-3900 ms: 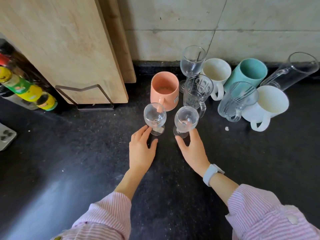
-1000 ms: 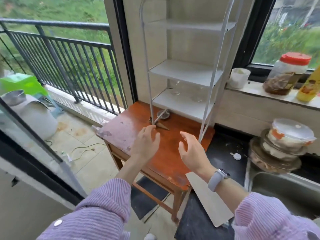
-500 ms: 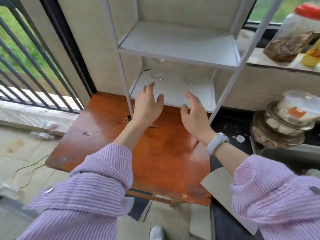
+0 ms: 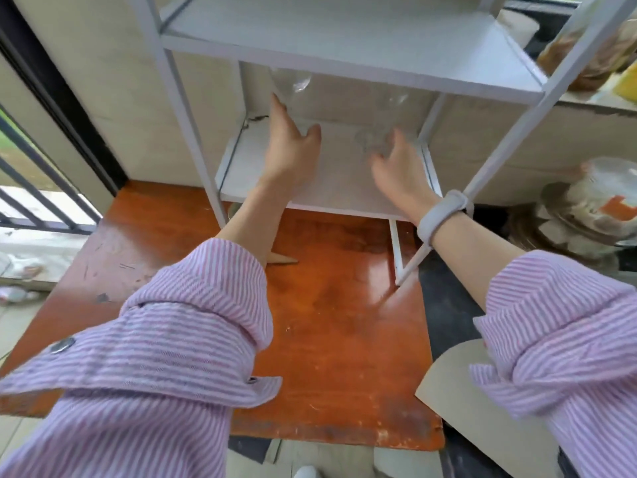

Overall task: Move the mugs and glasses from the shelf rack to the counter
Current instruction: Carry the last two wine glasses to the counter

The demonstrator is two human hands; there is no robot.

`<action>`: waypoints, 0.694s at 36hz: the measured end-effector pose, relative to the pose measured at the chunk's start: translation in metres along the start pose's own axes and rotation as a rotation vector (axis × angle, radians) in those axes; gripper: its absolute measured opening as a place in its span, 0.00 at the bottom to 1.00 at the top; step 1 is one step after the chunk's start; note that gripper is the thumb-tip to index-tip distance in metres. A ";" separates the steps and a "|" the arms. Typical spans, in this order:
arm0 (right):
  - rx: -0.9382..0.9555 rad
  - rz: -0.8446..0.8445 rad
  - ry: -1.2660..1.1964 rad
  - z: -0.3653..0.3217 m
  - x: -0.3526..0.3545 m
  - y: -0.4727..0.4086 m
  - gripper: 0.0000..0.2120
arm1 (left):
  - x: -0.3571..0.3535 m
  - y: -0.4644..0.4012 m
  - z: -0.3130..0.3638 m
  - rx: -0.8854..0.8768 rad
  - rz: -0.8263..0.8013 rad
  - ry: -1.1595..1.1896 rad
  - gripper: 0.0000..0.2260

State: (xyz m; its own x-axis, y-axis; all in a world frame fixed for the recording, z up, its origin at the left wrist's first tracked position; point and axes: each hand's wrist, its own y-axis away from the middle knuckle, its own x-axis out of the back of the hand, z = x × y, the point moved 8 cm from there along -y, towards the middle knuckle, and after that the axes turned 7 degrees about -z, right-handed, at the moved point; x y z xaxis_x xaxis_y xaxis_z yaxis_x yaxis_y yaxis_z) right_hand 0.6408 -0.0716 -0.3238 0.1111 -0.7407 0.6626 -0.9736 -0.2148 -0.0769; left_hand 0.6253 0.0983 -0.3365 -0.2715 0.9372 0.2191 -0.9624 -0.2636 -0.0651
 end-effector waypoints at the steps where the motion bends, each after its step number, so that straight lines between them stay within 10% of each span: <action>1: 0.011 0.017 -0.039 -0.001 0.000 -0.004 0.21 | 0.000 -0.003 -0.001 0.003 0.009 0.006 0.36; 25: -0.034 0.004 -0.555 -0.011 0.008 0.061 0.10 | 0.020 0.085 0.025 -0.023 0.105 0.053 0.13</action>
State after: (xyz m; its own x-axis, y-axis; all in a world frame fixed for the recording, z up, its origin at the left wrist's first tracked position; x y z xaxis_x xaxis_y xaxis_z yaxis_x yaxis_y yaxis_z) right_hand 0.5803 -0.0840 -0.3149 0.1872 -0.9676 0.1693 -0.9790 -0.1979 -0.0487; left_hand 0.5379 0.0886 -0.3131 -0.3695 0.9157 0.1580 -0.9283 -0.3561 -0.1074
